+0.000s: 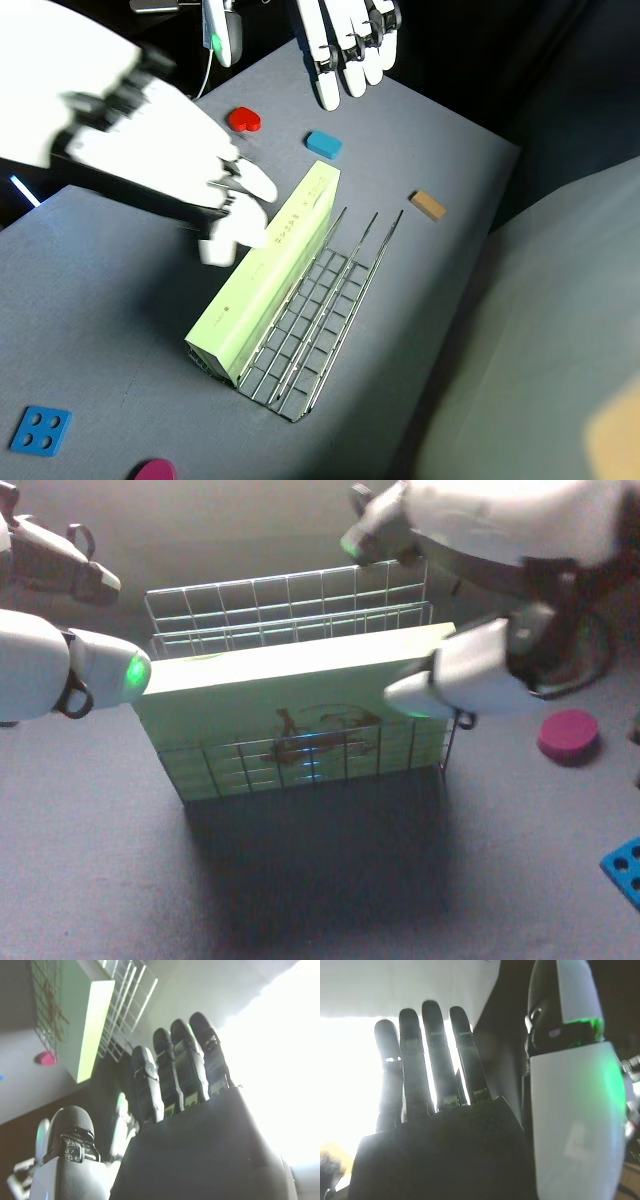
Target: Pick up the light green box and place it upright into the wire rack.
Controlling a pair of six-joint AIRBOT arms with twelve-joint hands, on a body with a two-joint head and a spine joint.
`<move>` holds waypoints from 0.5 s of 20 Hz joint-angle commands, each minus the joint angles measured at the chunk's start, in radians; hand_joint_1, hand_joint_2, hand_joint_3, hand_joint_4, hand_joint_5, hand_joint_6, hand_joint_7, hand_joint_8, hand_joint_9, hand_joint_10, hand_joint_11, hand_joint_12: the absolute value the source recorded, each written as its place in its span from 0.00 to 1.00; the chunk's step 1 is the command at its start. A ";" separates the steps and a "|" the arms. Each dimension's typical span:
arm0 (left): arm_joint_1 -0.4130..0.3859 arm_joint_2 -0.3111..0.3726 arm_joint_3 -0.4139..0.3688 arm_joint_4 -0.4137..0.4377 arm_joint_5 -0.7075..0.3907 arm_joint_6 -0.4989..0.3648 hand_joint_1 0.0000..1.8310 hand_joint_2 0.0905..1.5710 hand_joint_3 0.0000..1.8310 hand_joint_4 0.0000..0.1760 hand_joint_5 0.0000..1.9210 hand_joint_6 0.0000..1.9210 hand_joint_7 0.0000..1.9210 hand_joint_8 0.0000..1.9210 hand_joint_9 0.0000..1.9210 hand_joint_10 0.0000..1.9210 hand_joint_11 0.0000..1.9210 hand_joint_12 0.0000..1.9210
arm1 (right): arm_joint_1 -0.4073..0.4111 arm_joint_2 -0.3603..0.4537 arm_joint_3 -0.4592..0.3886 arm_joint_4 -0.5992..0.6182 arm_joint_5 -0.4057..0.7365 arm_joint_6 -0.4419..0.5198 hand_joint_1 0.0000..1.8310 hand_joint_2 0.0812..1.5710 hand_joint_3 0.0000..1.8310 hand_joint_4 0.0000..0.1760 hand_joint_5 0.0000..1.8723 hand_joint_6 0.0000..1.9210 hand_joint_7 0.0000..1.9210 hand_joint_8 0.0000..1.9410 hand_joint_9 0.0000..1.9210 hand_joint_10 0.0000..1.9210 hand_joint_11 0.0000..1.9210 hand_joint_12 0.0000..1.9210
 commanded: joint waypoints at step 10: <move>-0.019 0.000 -0.013 0.063 -0.053 0.001 0.40 0.83 0.00 0.00 0.64 1.00 0.69 1.00 0.74 1.00 0.80 1.00 | -0.129 0.216 -0.171 -0.304 0.004 0.266 0.30 0.88 0.02 0.00 0.61 1.00 0.69 1.00 0.81 1.00 0.93 1.00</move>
